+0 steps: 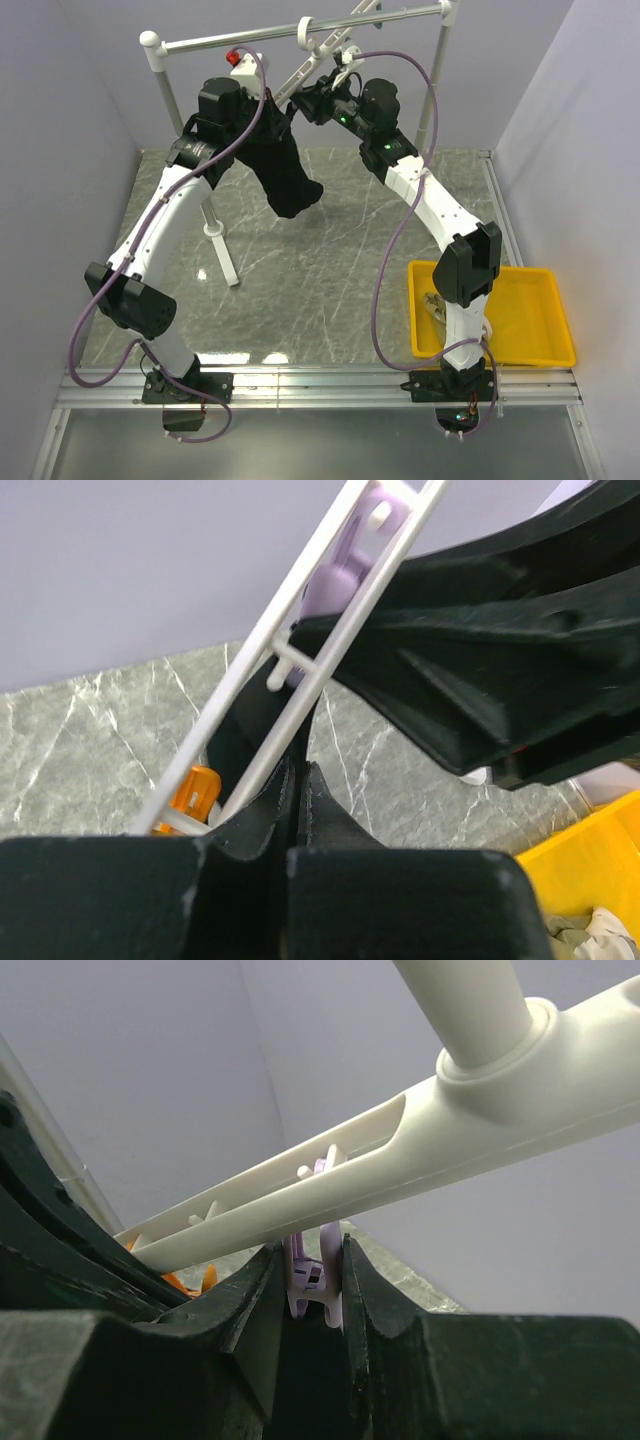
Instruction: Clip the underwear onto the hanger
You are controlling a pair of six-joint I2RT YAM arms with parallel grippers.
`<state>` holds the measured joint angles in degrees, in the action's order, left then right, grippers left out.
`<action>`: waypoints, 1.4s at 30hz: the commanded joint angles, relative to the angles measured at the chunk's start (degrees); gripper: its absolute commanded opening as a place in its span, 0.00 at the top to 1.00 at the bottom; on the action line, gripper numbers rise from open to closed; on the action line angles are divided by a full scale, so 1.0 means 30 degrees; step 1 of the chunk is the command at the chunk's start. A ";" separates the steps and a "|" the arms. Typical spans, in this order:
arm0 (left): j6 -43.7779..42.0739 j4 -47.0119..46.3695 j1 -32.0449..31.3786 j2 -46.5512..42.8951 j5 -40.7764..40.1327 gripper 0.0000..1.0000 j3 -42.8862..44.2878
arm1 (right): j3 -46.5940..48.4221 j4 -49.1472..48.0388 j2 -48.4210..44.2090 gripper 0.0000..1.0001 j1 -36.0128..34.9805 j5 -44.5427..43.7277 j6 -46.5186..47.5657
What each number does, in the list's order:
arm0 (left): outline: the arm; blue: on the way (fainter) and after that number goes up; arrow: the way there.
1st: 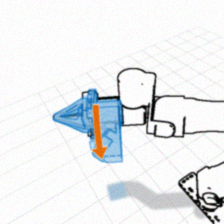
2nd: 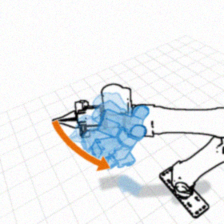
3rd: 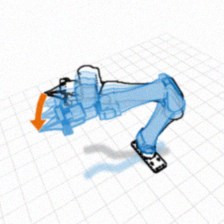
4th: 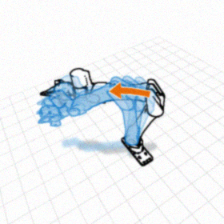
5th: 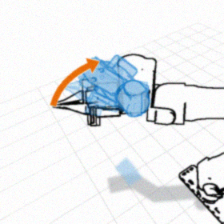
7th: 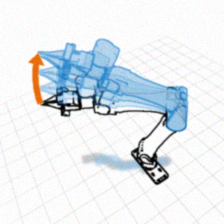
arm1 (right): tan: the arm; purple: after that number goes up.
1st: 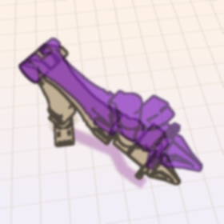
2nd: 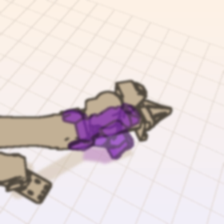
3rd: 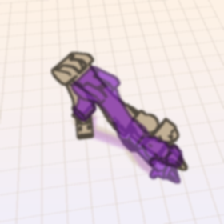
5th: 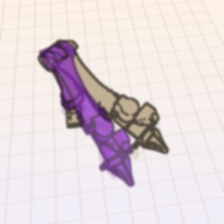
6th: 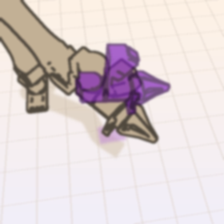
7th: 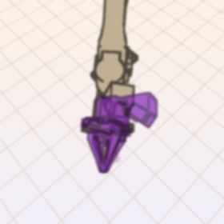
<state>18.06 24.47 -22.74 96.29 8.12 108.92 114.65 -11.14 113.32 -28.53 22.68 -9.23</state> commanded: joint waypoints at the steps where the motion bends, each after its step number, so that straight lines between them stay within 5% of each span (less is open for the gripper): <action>1: -0.0396 -0.1798 0.0081 -0.1422 0.0135 1.00 0.0021 | -0.0190 -0.0243 -0.0917 1.00 -0.0127 0.0029 -0.0086; 18: -0.0220 -0.2033 0.0139 -0.1598 0.2332 1.00 -0.0244 | 0.0103 -0.0156 -0.0859 1.00 -0.0127 0.0088 -0.0292; 31: -0.0397 -0.1945 0.0256 -0.1745 0.2654 1.00 0.0020 | 0.0455 -0.0009 -0.0712 0.64 -0.0011 0.0263 -0.0613; 42: -0.0192 -0.1799 0.0344 -0.1453 0.2743 1.00 0.0371 | 0.0865 -0.0536 -0.0419 0.59 0.0429 0.0908 -0.2400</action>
<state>17.28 21.82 -22.06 94.11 15.18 107.59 115.18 -10.33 113.32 -28.49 25.32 -13.26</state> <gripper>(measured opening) 0.024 0.416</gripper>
